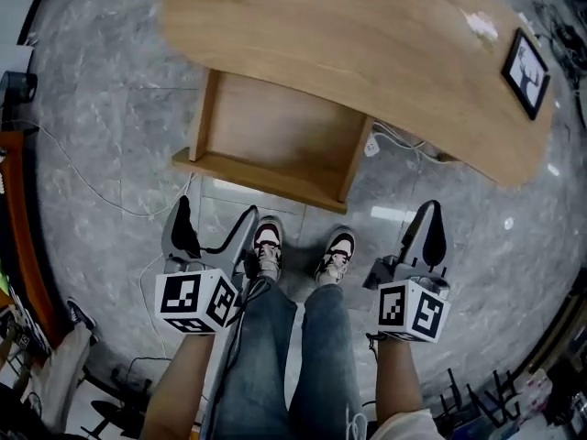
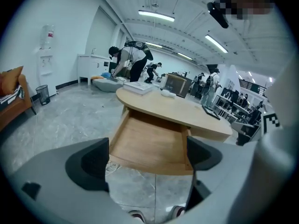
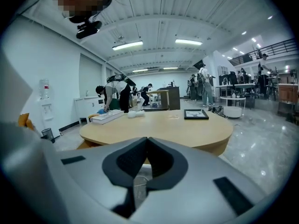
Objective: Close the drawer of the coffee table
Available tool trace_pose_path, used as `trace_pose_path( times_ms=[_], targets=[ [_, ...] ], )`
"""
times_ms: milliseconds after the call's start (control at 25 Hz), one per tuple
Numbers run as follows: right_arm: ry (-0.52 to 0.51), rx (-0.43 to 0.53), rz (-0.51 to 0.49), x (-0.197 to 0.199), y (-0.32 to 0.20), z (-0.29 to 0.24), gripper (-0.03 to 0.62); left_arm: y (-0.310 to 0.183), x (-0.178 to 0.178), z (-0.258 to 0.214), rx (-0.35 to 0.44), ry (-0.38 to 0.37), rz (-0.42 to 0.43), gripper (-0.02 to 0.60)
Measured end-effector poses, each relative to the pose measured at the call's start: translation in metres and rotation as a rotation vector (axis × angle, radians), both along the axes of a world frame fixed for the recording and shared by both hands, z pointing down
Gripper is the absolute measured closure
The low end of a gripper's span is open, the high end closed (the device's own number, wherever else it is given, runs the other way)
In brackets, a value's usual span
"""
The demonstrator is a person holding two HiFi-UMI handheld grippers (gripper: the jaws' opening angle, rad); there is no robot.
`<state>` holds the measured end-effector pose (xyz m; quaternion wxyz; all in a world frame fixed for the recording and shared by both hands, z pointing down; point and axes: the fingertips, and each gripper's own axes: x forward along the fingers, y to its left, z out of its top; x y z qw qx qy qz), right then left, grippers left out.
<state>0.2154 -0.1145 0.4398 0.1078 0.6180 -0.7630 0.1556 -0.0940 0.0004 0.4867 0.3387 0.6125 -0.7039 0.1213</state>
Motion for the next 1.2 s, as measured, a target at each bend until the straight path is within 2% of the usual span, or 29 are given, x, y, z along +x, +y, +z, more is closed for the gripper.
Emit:
trace_pose_path(
  times_ms=[120,240,400,520,720,840,1200],
  targets=[
    [-0.017,-0.010,-0.010,-0.019,0.002,-0.009,0.593,0.018,-0.023,0.005,0.033,0.009,-0.075,0.060],
    [-0.026,-0.020,-0.033,-0.043,0.006,-0.010,0.594,0.029,-0.037,0.012,0.086,0.023,-0.093,0.060],
    [-0.050,-0.094,-0.072,-0.072,0.007,0.000,0.594,0.041,-0.032,0.027,0.148,0.027,-0.027,0.061],
    [-0.021,-0.101,-0.132,-0.090,0.001,0.001,0.594,0.041,-0.024,0.042,0.196,0.023,0.023,0.060],
    [0.054,-0.123,-0.195,-0.104,0.003,0.016,0.594,0.042,-0.016,0.079,0.247,-0.101,0.151,0.061],
    [0.109,-0.138,-0.226,-0.108,0.006,0.031,0.594,0.040,-0.018,0.106,0.252,-0.133,0.156,0.061],
    [0.205,-0.184,-0.235,-0.105,0.002,0.078,0.594,0.014,-0.005,0.181,0.271,-0.135,0.190,0.061]
  ],
)
